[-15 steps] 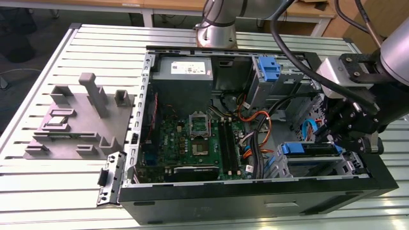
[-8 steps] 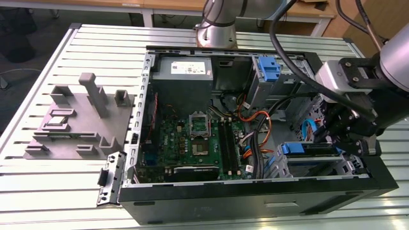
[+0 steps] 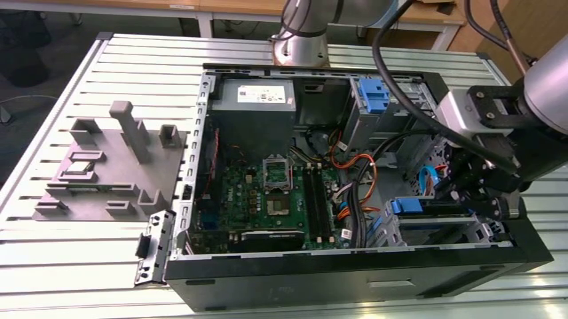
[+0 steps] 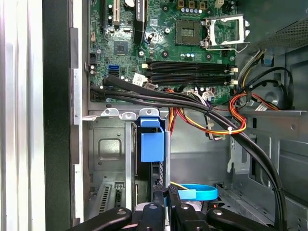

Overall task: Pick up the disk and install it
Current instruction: 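Insert the first disk wire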

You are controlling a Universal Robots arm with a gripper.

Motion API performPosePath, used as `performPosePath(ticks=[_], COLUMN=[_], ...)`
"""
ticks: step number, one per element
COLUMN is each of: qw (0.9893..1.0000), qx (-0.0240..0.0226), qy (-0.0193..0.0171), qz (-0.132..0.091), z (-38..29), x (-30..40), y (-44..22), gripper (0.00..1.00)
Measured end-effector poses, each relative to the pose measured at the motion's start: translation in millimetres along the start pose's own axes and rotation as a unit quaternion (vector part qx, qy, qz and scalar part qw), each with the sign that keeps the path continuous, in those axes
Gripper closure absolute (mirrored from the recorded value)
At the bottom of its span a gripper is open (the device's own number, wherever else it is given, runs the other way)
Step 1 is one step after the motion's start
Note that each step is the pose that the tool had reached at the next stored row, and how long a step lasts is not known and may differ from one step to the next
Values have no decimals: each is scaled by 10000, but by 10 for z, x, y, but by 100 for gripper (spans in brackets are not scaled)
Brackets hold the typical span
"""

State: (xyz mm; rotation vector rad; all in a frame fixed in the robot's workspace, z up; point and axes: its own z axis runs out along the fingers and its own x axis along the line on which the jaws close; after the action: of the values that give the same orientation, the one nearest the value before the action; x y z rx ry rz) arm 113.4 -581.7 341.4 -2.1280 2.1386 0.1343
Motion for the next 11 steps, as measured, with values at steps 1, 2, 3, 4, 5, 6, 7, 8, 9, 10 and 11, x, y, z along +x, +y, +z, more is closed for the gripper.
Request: performPosePath(ticks=[1, 2, 3, 4, 5, 6, 7, 8, 9, 10, 11], qw=[10000, 10000, 10000, 10000, 10000, 10000, 10000, 10000, 10000, 10000, 10000], qx=[0, 0, 0, 0, 0, 0, 0, 0, 0, 0, 0], qy=[-1, -1, 0, 0, 1, 0, 0, 1, 1, 0, 0], qz=[0, 0, 0, 0, 0, 0, 0, 0, 0, 0, 0], z=[4, 8, 11, 14, 16, 20, 22, 23, 23, 24, 24], x=[0, 1, 2, 2, 2, 3, 3, 4, 4, 4, 4], y=[0, 0, 0, 0, 0, 0, 0, 0, 0, -2, -2], gripper=[84, 84, 84, 84, 84, 84, 84, 84, 84, 84, 84])
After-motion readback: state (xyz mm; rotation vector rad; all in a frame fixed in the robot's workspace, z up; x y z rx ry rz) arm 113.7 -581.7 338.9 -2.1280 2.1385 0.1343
